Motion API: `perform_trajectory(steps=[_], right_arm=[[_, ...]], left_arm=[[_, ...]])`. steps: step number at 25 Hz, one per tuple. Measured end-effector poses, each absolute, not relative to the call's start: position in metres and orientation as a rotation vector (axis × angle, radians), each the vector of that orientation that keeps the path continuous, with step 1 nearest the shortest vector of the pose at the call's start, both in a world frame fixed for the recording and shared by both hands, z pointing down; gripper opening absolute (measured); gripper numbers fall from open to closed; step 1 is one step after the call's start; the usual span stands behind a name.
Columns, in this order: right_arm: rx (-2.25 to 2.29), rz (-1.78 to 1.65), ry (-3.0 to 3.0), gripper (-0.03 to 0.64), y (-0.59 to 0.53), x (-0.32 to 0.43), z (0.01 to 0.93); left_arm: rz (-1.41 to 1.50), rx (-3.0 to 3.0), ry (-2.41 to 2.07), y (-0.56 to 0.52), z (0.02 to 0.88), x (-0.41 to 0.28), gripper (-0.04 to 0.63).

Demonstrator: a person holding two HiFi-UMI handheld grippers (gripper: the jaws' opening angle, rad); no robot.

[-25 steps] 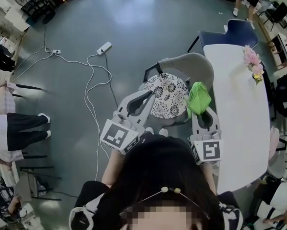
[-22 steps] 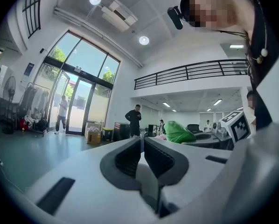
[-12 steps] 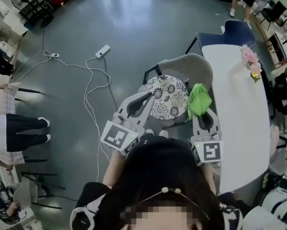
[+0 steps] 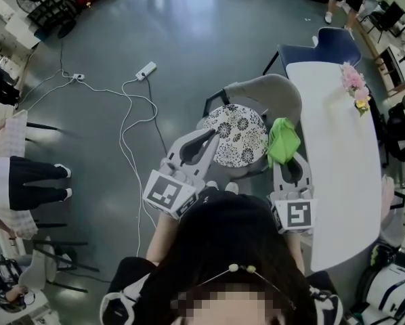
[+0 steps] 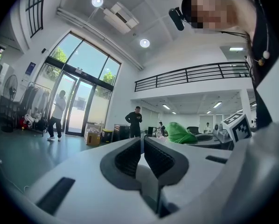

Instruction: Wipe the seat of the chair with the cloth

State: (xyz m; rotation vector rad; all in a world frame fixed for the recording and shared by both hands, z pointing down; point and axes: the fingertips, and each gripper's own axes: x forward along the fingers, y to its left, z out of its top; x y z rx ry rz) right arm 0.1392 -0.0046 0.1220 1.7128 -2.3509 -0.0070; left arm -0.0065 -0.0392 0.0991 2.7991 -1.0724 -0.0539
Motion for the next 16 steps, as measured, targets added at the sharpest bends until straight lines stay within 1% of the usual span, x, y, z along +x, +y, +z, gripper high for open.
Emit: perform_trajectory(steps=[16], right_arm=[[1.764, 0.000, -2.309, 0.049, -0.0054, 0.1470, 0.1223]], left_arm=[[-0.047, 2.778, -1.081, -0.0395, 0.1026, -0.0119, 0.025]])
